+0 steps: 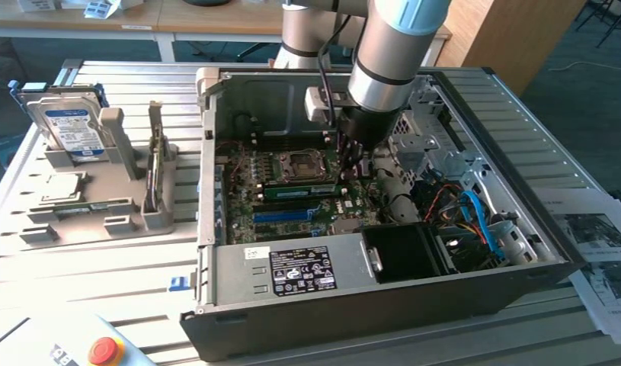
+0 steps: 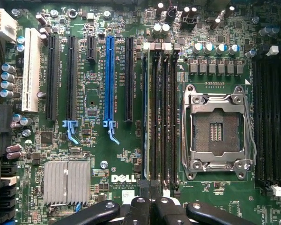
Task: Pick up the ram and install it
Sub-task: 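Press down the ram until it locks into place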
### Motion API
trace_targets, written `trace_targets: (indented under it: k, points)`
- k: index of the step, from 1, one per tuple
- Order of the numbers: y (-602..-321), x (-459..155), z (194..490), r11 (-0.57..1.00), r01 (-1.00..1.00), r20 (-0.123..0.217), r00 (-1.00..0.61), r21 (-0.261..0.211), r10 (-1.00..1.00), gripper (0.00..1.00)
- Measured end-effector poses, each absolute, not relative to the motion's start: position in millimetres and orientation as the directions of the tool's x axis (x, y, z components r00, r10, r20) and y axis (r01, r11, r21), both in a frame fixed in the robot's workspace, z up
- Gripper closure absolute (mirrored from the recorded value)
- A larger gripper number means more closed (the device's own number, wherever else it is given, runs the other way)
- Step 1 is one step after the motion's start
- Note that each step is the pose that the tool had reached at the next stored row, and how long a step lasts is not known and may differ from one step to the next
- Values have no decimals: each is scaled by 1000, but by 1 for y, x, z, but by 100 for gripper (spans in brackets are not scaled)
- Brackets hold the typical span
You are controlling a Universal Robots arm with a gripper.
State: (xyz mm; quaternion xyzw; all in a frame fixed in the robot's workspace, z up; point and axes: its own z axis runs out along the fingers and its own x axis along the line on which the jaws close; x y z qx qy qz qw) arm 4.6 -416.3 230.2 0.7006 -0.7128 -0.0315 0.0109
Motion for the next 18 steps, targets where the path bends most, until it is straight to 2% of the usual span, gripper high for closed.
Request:
trace_targets:
  k: [18]
  points:
    - [-416, 5, 226, 16, -998, -29, -18, 60, -999, 90]
